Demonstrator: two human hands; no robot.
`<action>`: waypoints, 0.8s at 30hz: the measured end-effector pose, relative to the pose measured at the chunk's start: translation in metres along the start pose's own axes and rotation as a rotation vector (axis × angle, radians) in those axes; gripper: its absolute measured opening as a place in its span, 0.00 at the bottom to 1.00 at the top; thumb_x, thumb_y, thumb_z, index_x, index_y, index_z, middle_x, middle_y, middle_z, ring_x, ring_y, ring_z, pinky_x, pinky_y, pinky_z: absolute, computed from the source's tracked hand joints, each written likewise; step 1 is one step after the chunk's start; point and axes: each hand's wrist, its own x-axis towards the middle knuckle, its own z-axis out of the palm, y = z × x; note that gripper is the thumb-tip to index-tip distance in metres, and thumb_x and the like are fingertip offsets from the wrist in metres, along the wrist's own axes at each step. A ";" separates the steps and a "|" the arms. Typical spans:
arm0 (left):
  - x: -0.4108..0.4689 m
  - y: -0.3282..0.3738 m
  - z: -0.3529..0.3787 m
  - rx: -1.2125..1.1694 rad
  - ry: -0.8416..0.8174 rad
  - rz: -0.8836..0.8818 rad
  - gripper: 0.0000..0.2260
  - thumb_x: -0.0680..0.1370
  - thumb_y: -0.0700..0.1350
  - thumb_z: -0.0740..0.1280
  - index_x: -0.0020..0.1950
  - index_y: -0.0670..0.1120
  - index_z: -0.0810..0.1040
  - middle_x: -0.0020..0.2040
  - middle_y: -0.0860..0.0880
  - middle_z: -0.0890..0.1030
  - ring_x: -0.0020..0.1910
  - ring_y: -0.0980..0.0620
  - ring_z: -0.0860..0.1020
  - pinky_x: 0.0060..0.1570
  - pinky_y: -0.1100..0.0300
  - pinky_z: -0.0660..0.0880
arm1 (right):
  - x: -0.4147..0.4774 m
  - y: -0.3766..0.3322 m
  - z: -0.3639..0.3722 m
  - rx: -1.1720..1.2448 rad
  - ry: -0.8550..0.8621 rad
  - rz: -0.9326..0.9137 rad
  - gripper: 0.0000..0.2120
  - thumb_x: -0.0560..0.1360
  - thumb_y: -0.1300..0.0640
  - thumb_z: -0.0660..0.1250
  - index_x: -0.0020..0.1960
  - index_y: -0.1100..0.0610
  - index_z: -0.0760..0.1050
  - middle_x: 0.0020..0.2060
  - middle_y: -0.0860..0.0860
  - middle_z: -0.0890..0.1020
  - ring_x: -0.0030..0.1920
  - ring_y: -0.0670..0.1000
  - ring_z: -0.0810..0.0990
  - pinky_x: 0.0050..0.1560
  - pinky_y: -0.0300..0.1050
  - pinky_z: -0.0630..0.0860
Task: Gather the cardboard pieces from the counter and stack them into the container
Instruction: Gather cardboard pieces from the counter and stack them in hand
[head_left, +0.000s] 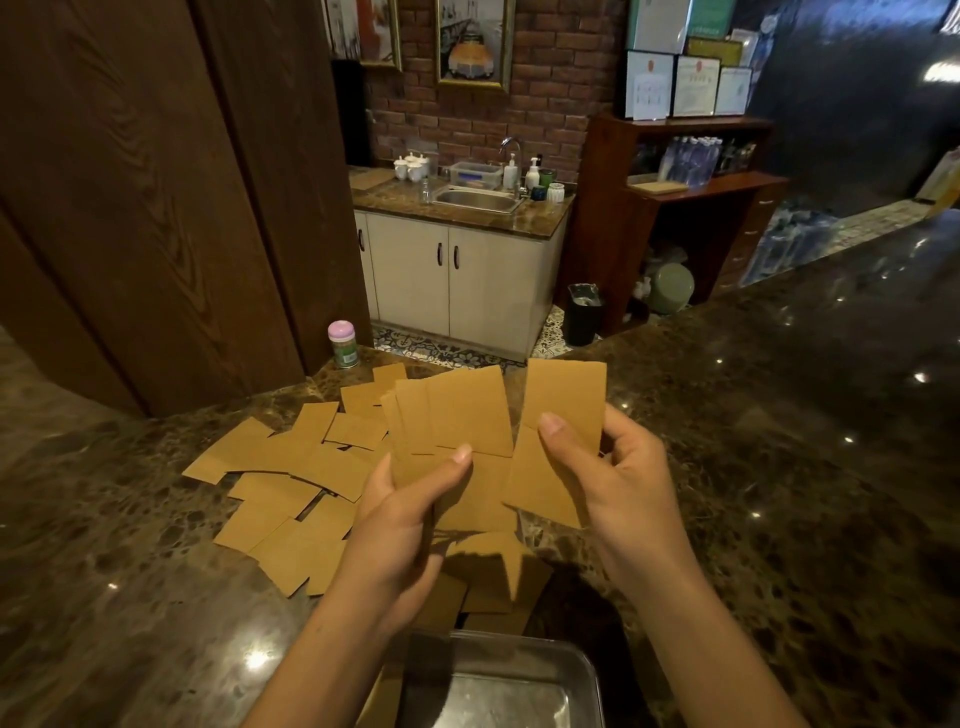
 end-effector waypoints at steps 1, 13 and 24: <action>0.001 0.000 0.001 0.012 0.008 0.008 0.18 0.72 0.39 0.73 0.62 0.45 0.78 0.51 0.43 0.88 0.47 0.47 0.87 0.38 0.56 0.83 | -0.002 0.001 0.000 0.016 -0.025 0.022 0.10 0.80 0.57 0.70 0.61 0.50 0.83 0.53 0.50 0.89 0.54 0.53 0.88 0.53 0.52 0.85; 0.002 0.003 0.000 0.049 -0.036 -0.007 0.19 0.70 0.41 0.71 0.61 0.44 0.78 0.48 0.45 0.88 0.44 0.49 0.87 0.37 0.56 0.82 | -0.001 0.005 0.001 0.140 0.014 0.084 0.10 0.82 0.60 0.67 0.60 0.48 0.82 0.55 0.51 0.89 0.56 0.53 0.88 0.55 0.53 0.85; 0.001 0.002 0.007 0.057 -0.074 -0.012 0.16 0.74 0.43 0.70 0.61 0.45 0.78 0.47 0.47 0.88 0.44 0.51 0.87 0.37 0.59 0.82 | -0.001 0.005 0.001 0.164 -0.097 0.187 0.16 0.76 0.55 0.70 0.64 0.52 0.81 0.55 0.52 0.89 0.54 0.53 0.88 0.48 0.49 0.84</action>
